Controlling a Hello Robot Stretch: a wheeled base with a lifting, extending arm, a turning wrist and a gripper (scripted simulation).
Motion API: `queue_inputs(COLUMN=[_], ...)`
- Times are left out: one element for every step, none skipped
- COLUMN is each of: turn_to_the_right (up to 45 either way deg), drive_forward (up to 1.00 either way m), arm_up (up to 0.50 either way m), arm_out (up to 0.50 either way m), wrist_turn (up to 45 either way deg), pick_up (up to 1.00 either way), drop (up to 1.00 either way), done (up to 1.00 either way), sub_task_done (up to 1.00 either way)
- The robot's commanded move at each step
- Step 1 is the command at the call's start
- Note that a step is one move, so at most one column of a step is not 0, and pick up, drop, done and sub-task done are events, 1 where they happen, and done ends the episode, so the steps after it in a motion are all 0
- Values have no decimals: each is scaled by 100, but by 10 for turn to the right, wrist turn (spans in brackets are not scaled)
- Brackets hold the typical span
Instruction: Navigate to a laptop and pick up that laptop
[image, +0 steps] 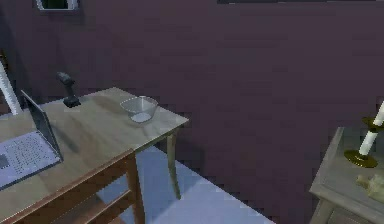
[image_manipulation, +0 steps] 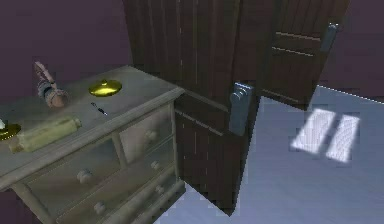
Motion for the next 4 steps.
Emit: queue_inputs(turn_to_the_right=[90, 30, 0, -360], drive_forward=[0, 0, 40, 0], arm_up=[0, 0, 0, 0], arm_out=[0, 0, 0, 0], wrist_turn=[0, 0, 0, 0], pick_up=[0, 0, 0, 0], drop=[0, 0, 0, 0], done=[0, 0, 0, 0], sub_task_done=[0, 0, 0, 0])
